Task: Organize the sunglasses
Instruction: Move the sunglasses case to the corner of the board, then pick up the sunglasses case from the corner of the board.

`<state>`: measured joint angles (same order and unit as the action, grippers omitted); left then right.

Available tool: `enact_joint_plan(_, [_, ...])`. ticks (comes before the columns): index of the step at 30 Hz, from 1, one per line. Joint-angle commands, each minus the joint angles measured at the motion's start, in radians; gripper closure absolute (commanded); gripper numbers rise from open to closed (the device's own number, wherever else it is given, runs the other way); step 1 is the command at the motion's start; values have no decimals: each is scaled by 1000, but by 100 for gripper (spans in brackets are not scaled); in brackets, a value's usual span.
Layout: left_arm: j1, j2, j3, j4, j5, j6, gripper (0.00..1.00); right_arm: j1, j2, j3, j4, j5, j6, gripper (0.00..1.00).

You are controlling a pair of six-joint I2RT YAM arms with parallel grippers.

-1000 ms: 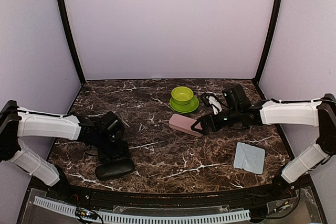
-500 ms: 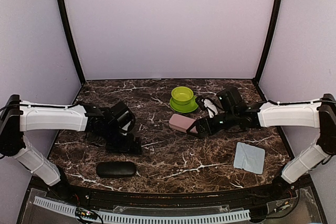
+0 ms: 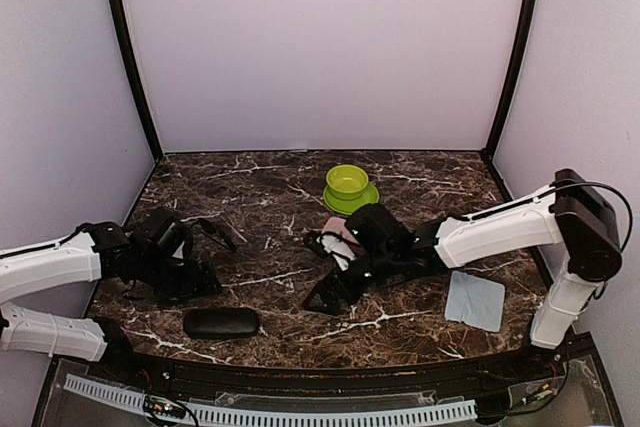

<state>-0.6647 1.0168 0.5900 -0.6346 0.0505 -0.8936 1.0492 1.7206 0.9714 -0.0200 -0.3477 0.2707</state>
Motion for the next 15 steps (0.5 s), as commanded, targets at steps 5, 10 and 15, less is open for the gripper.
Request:
enact_joint_plan(5, [217, -55, -35, 105, 126, 100, 6, 160, 259, 293, -10, 40, -232, 0])
enact_joint_plan(10, [307, -35, -5, 140, 181, 165, 5, 215, 356, 396, -39, 98, -348, 0])
enact_joint_plan(15, [392, -27, 11, 157, 241, 212, 5, 236, 456, 533, -126, 135, -415, 0])
